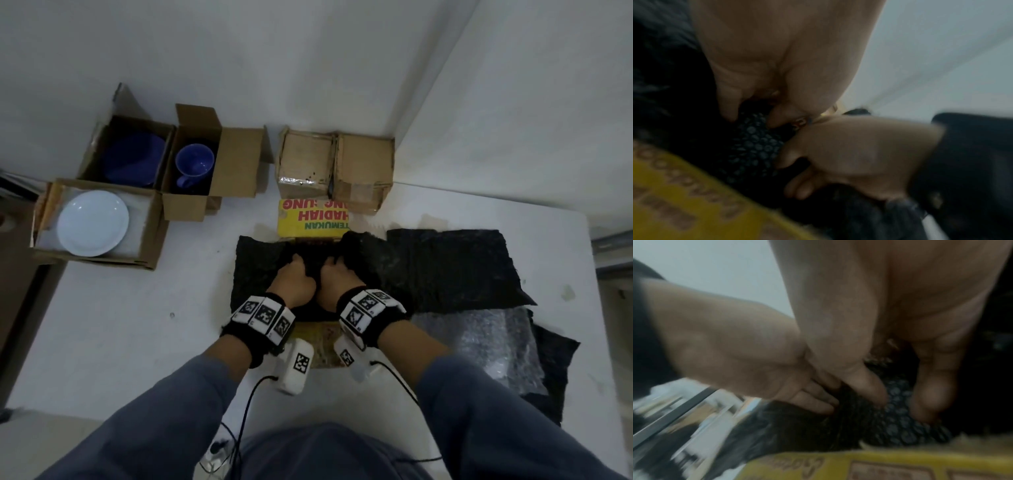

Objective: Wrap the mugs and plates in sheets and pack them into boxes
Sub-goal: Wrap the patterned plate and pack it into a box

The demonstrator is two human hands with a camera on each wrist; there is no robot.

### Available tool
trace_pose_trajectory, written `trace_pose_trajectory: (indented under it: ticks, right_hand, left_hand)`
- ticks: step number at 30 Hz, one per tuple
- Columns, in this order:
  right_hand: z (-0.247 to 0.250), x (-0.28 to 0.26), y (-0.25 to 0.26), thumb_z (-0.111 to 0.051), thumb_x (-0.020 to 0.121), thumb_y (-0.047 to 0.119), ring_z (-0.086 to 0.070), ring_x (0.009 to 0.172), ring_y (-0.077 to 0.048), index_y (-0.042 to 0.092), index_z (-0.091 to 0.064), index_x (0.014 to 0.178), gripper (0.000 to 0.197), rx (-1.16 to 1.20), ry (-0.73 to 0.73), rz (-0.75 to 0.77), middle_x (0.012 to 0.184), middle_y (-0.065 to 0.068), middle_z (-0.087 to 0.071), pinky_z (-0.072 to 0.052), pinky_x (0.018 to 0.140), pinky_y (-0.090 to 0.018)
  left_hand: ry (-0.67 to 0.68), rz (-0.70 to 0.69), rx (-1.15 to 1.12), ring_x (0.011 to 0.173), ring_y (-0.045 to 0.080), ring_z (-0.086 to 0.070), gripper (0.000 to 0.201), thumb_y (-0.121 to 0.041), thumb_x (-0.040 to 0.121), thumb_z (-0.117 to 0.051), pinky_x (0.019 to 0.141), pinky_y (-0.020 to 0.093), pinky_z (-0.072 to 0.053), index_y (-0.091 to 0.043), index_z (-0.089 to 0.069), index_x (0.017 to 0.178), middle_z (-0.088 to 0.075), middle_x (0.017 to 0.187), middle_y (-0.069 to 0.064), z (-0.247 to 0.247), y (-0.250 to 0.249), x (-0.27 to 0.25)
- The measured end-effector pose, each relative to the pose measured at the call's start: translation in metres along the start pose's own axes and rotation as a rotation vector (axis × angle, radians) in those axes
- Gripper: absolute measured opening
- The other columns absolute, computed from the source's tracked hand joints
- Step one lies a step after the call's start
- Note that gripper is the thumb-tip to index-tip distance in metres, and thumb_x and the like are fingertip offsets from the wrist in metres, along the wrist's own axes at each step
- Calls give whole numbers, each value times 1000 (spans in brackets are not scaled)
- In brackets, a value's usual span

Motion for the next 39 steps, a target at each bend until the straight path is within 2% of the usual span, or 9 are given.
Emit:
trace_pose_trajectory:
  ticks: [4,7,11,16,22,25,27,34,39]
  right_hand:
    - [-2,12,-7,-53,97,24,-39,134,-36,1,-2,153,79,212,48,-115,154,-22,-23,-40,103,-41]
    - [-5,24,-6,-49,99,18,-59,97,-30,3,-30,145,52,245,94,-129,126,-18,-53,-48,77,-35]
    - [-9,35,-7,-45,101,17,-58,87,-26,8,-48,132,32,233,107,-108,116,-14,-59,-41,73,-31]
    - [-17,42,-8,-41,102,26,-51,98,-25,20,-36,144,42,243,76,-52,129,-11,-52,-38,81,-30]
    - [-24,41,-2,-51,98,23,-35,138,-31,24,-18,155,65,93,107,-77,156,-8,-27,-36,110,-43]
    - [-1,22,4,-49,99,13,-59,88,-26,9,-59,108,14,222,108,-73,108,-15,-60,-50,75,-35]
    - [14,10,6,-46,100,11,-56,75,-23,11,-55,91,13,283,38,-48,90,-11,-59,-43,68,-30]
    - [-4,-29,7,-57,94,18,-66,94,-36,3,-52,123,34,448,114,-99,112,-20,-62,-58,82,-47]
    - [-11,-42,-5,-51,96,22,-59,98,-34,4,-54,123,32,320,74,-148,119,-18,-56,-47,74,-35]
  left_hand:
    - [-35,81,45,117,39,-52,39,-11,98,-44,92,38,-46,4,-45,134,-47,137,23,-1,-3,5]
    - [-15,94,70,103,36,-57,21,-10,101,-40,80,34,-43,2,-56,108,-54,108,20,1,-9,6]
    - [-48,124,16,95,34,-55,27,-10,100,-42,86,36,-43,2,-54,121,-55,104,19,3,-9,12]
    - [-113,176,-165,133,37,-41,67,-12,99,-46,108,40,-34,-7,-9,155,-34,151,18,4,0,16]
    - [-52,208,-173,133,36,-41,49,-18,102,-39,110,38,-32,-2,-32,148,-39,149,21,10,-7,12]
    - [-52,196,-236,124,35,-49,36,-10,103,-35,101,37,-39,5,-49,132,-50,136,24,18,-15,5]
    - [-25,149,-307,122,36,-51,38,-7,99,-36,104,40,-42,5,-49,133,-51,135,23,19,-21,1]
    - [47,189,-564,99,29,-58,28,-7,93,-38,84,40,-57,-3,-50,118,-59,115,14,-7,2,-24]
    - [74,263,-593,106,36,-59,68,-26,72,-50,93,50,-52,-15,-43,139,-58,126,13,-41,55,27]
Point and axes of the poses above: each hand's wrist, its own x-axis towards the middle knuckle, its own z-axis out of the back of the hand, y = z × x, the point moved 7 cm from there along x, towards the middle knuckle
